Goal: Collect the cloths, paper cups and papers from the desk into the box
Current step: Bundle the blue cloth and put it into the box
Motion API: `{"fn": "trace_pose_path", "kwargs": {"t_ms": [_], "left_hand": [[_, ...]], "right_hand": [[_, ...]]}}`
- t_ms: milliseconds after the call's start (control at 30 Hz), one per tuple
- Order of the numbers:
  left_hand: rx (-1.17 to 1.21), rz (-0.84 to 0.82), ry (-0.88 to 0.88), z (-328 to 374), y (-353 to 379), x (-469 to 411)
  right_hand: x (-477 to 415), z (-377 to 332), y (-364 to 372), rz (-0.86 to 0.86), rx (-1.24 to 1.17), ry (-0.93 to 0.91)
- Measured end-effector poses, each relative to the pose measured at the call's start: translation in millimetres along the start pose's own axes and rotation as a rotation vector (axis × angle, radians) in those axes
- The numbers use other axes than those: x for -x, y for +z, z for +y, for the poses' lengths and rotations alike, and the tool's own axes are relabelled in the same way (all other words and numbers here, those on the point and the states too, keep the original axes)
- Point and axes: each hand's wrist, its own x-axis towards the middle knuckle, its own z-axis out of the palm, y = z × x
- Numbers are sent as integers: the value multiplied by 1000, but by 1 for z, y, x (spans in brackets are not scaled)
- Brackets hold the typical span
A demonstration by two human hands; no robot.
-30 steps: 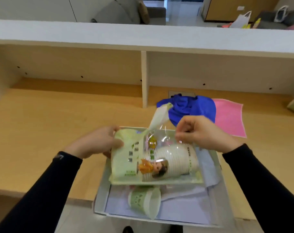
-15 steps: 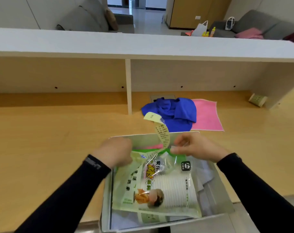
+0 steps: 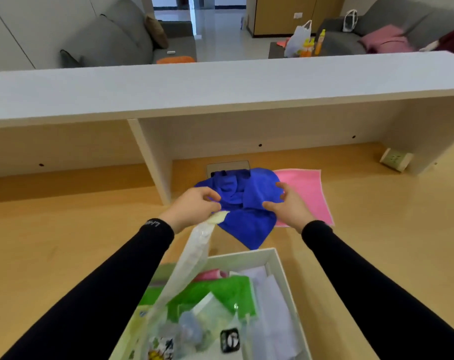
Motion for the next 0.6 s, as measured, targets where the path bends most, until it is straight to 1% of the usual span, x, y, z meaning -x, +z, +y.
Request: {"fn": "trace_pose_path", "kwargs": {"t_ms": [67,100,167,233,300,333,400,467,533,600], "left_hand": [[-132,-93,-63,0,15,-26],[-210,-111,-73,-1,21,-39],[-346,-93,-63,0,30,-62],[-431,-65,-63,0,34,-85],[-502,-74,-65,0,40,-102],[-533,-92,-56,-2,44,-108],[-602,-137,-46,-5,54,-117],[-701,-136,-50,-8,64,-120],[-778,-80,0,-8,68,-121],[-734,32,46,0,61,-117]], "right_hand": [[-19,7,9,-31,4,-2],[-28,11,14,-36,29,2],[-43,16,21,-11,83,21],[-53,19,25,47,157,33],[-59,23,27,102,252,-4],[-60,25,28,118,258,-29],[-60,26,26,111,202,-77],[-58,24,25,73,95,-142],[-52,16,23,27,-98,-189],[-44,4,18,-2,-293,-220]]}}
